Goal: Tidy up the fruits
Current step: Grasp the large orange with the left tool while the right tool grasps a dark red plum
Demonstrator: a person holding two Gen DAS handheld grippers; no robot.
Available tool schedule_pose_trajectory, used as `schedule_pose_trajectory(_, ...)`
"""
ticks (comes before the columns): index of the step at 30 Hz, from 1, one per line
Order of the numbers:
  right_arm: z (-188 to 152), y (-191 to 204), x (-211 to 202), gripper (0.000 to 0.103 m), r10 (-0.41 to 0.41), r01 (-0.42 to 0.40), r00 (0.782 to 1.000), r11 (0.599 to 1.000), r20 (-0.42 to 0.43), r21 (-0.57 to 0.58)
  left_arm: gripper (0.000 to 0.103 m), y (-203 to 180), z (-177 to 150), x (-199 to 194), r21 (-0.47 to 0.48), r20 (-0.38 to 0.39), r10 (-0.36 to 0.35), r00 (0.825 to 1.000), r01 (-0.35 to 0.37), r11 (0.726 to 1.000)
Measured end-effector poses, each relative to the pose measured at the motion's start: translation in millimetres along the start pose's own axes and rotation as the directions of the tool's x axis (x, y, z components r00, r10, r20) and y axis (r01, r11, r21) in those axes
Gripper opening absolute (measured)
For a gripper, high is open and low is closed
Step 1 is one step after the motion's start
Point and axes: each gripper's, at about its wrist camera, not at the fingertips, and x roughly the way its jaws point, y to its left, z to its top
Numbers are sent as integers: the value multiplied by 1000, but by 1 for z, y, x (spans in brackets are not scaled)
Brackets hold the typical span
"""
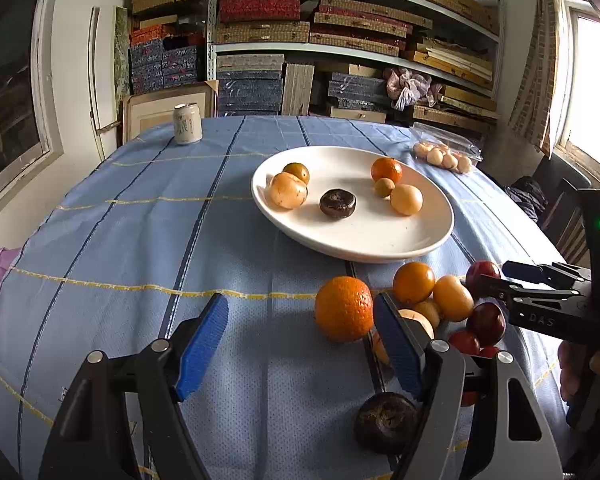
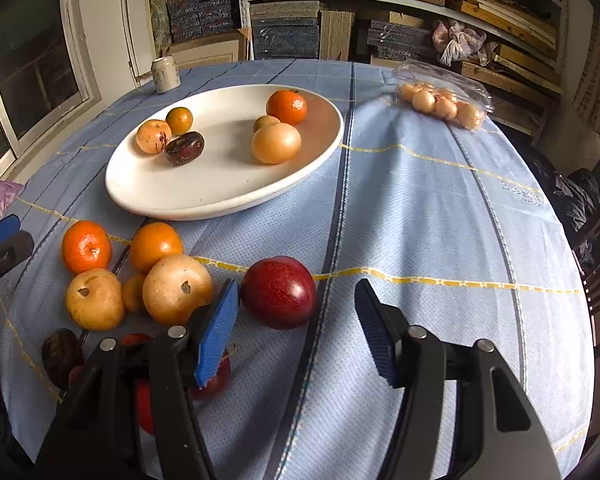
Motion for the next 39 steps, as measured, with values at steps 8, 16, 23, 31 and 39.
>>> schedule_pose_trajectory(8,-6,3,6,39,17,-17,999,1000,32,-11,76,-10,0,11,32,-42,19,999,-17,999)
schedule_pose_trajectory(16,-8,-2,2,39,28,-29,998,1000,47,12,76,-26,11,35,23,-86,7,996,-5,1000)
schedule_pose_trajectory(23,-9,-3,1,40,43,-43,998,999,48,8,75,-21,9,53,-12,-139,-1,990,-1,1000)
schedule_pose_trajectory(31,-9,-4,1,40,49,-50,997,999,52,12,42,-22,7,57,-9,-162,-40,986,39,999)
schedule_pose_trajectory(39,-9,-4,-1,39,45,-46,997,999,60,14,41,-23,4,51,0,-167,-34,985,35,999)
